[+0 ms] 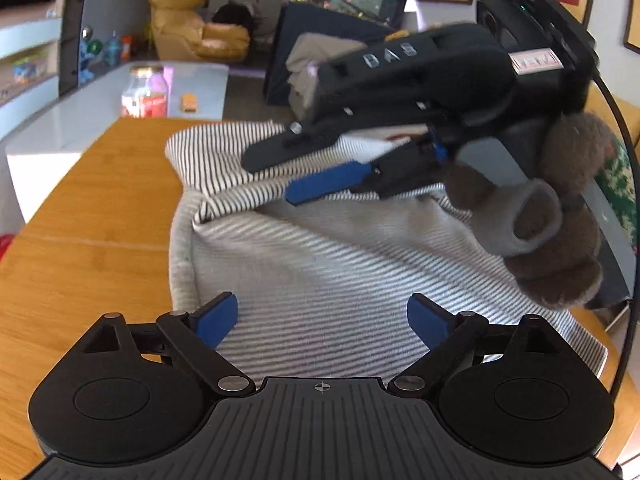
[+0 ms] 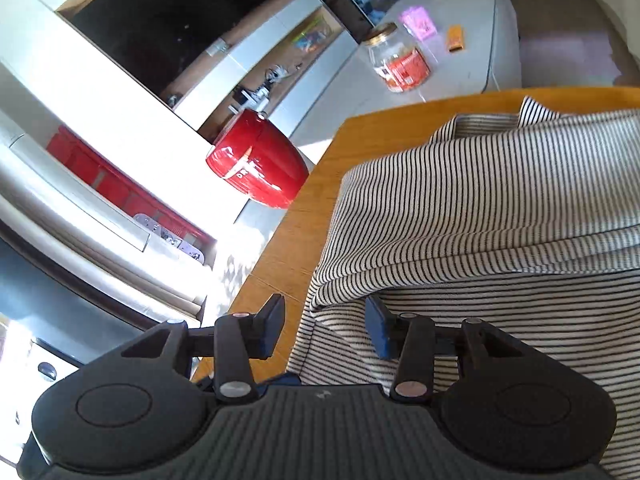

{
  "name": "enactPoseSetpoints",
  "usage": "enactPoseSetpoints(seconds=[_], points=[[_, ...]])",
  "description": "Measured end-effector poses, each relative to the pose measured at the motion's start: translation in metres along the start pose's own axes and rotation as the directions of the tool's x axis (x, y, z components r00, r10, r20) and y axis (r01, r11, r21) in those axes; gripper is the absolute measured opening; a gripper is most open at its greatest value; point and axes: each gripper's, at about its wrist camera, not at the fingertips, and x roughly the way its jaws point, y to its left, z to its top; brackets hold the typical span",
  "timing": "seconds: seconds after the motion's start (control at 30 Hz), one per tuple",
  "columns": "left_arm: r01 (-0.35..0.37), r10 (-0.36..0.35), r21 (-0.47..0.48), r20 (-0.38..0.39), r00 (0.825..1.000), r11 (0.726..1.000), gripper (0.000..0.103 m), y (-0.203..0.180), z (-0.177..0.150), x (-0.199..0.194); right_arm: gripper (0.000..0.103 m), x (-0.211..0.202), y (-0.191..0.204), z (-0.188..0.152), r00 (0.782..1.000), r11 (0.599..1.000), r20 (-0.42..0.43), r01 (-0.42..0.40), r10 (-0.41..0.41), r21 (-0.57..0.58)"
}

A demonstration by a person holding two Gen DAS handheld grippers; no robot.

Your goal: Fold clothes

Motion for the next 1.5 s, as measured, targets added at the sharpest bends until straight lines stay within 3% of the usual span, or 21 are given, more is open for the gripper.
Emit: enactPoseSetpoints(seconds=[0.07, 0.1, 0.13, 0.23, 0.37, 0.5, 0.6, 0.67, 0.77, 0.87, 0.93, 1.0, 1.07, 1.1, 1.13, 1.2, 1.33, 1.5], points=[[-0.01, 0.01, 0.022, -0.002, 1.0, 1.0, 0.098, -0.002, -0.003, -0.001, 0.044, 0.023, -0.006, 0.008, 0.999, 0.999, -0.036, 0.014, -0.012, 0.048], [-0.016, 0.016, 0.032, -0.003, 1.0, 0.999, 0.098, -0.003, -0.004, -0.002, 0.038, 0.033, -0.009, 0.011, 0.999, 0.997, -0.05, 0.025, -0.021, 0.07], [-0.021, 0.021, 0.043, -0.004, 1.0, 0.999, 0.098, -0.004, -0.005, -0.002, 0.018, 0.04, -0.01, 0.015, 0.998, 0.997, -0.041, 0.047, -0.044, 0.068], [-0.034, 0.034, 0.069, -0.011, 0.999, 0.997, 0.098, -0.007, -0.007, -0.002, 0.011, 0.045, -0.007, 0.024, 0.997, 0.996, 0.005, 0.079, -0.079, 0.035], [-0.049, 0.052, 0.101, -0.021, 0.998, 0.994, 0.099, -0.01, -0.008, -0.001, 0.011, 0.046, -0.002, 0.035, 0.992, 0.994, 0.073, 0.107, -0.105, -0.023], [-0.057, 0.061, 0.129, -0.027, 0.998, 0.99, 0.1, -0.012, -0.008, -0.002, 0.013, 0.046, -0.011, 0.023, 0.993, 0.992, 0.028, 0.115, -0.113, -0.049], [-0.019, 0.021, 0.131, -0.014, 1.0, 0.991, 0.101, -0.008, 0.004, -0.009, 0.029, 0.023, -0.015, 0.016, 0.995, 0.994, 0.007, 0.103, -0.102, -0.034], [0.007, -0.006, 0.132, -0.005, 1.0, 0.991, 0.101, -0.005, 0.011, -0.014, 0.031, -0.006, -0.013, 0.01, 0.99, 0.985, 0.05, 0.138, -0.133, -0.1], [0.04, -0.044, 0.14, 0.026, 0.999, 0.989, 0.102, -0.002, 0.025, -0.021, 0.032, -0.059, -0.018, 0.011, 0.965, 0.963, 0.184, 0.216, -0.186, -0.159], [0.034, -0.064, 0.181, 0.163, 0.985, 0.983, 0.103, -0.007, 0.052, -0.023, 0.032, -0.099, -0.042, 0.022, 0.917, 0.954, 0.308, 0.29, -0.254, -0.077], [0.031, -0.071, 0.176, 0.226, 0.972, 0.984, 0.103, -0.007, 0.069, -0.011, 0.032, -0.111, -0.063, 0.028, 0.908, 0.96, 0.325, 0.279, -0.264, 0.002], [0.017, -0.059, 0.159, 0.264, 0.963, 0.987, 0.103, -0.003, 0.08, 0.01, 0.032, -0.105, -0.084, 0.027, 0.914, 0.958, 0.292, 0.283, -0.283, 0.041], [0.0, -0.03, 0.122, 0.245, 0.969, 0.993, 0.103, 0.007, 0.084, 0.038, 0.029, -0.089, -0.097, 0.019, 0.907, 0.936, 0.237, 0.351, -0.347, 0.028], [0.0, -0.02, 0.095, 0.205, 0.979, 0.996, 0.103, 0.012, 0.084, 0.051, 0.019, -0.084, -0.099, 0.016, 0.901, 0.927, 0.235, 0.374, -0.366, 0.009], [0.001, -0.011, 0.061, 0.155, 0.988, 0.998, 0.103, 0.018, 0.082, 0.061, 0.014, -0.08, -0.1, 0.012, 0.893, 0.918, 0.234, 0.397, -0.384, -0.011], [0.004, -0.006, 0.02, 0.098, 0.995, 1.0, 0.103, 0.027, 0.073, 0.073, 0.014, -0.075, -0.092, 0.013, 0.873, 0.892, 0.254, 0.446, -0.416, -0.073], [-0.008, 0.006, 0.014, 0.114, 0.993, 1.0, 0.103, 0.031, 0.07, 0.075, 0.02, -0.074, -0.06, 0.027, 0.824, 0.813, 0.333, 0.54, -0.458, -0.218], [-0.038, 0.033, 0.043, 0.107, 0.994, 0.998, 0.103, 0.026, 0.067, 0.076, 0.02, -0.034, -0.051, 0.079, 0.855, 0.83, 0.31, 0.496, -0.415, -0.257]])
